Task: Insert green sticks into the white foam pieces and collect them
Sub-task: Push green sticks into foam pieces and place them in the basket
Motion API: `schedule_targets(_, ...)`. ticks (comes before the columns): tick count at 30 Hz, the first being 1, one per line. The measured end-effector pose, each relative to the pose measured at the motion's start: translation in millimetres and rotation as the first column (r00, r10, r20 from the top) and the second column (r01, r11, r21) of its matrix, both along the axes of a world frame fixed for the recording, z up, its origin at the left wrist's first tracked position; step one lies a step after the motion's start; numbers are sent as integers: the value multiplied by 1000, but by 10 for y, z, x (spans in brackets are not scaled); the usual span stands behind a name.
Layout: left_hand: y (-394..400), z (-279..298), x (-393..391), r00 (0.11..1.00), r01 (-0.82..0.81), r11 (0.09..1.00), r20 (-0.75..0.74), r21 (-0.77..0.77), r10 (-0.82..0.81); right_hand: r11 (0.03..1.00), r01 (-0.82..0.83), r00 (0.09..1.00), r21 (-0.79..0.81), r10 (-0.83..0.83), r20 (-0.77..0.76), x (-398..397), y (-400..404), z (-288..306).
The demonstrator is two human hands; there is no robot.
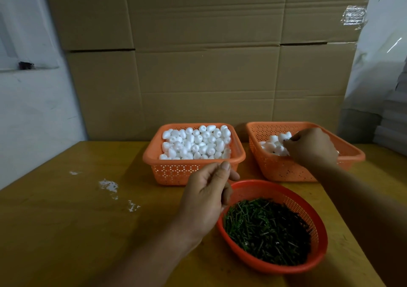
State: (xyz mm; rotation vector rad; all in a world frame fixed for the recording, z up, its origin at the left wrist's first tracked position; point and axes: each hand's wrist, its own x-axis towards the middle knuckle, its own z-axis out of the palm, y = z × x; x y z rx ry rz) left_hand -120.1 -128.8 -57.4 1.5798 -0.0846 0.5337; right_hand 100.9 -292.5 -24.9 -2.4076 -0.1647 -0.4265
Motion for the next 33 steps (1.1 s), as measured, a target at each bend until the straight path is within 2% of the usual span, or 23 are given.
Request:
schedule_targets(5, 1, -12, -5, 1000, 7, 999, 5, 35, -7, 993, 92, 985, -70, -101, -140, 30, 34, 127)
schedule_targets(11, -6, -31, 3, 1000, -2, 999, -3, 47, 2, 994, 42, 981, -100, -60, -185, -15, 30, 195)
schedule_targets(15, 20, -15, 15, 986, -158, 982, 62, 107, 152, 998, 13, 988, -60, -22, -155, -26, -14, 179)
schedule_targets(18, 97, 10, 47, 961, -275, 953, 82, 131, 266, 997, -71, 997, 37, 69, 40, -149, -45, 140)
schedule_targets(21, 208, 44, 87, 927, -375, 916, 90, 146, 365, 964, -199, 977, 176, 181, 115, -395, -62, 124)
schedule_targets(24, 367, 81, 155, 888, -458, 868, 143, 193, 437, 901, -353, 935, 253, 334, 117, -743, -85, 83)
schedule_targets(28, 618, 183, 293, 831, -555, 782, 158, 284, 533, 802, -538, 837, 258, 545, 51, -1168, -149, -2)
schedule_targets(30, 786, 259, 402, 828, -549, 756, 107, 357, 551, 761, -598, 786, 250, 618, -1, -1261, -183, -52)
schedule_targets(33, 1088, 427, 605, 797, -491, 668, -21, 559, 604, 704, -669, 717, 237, 695, -43, -1316, -222, -147)
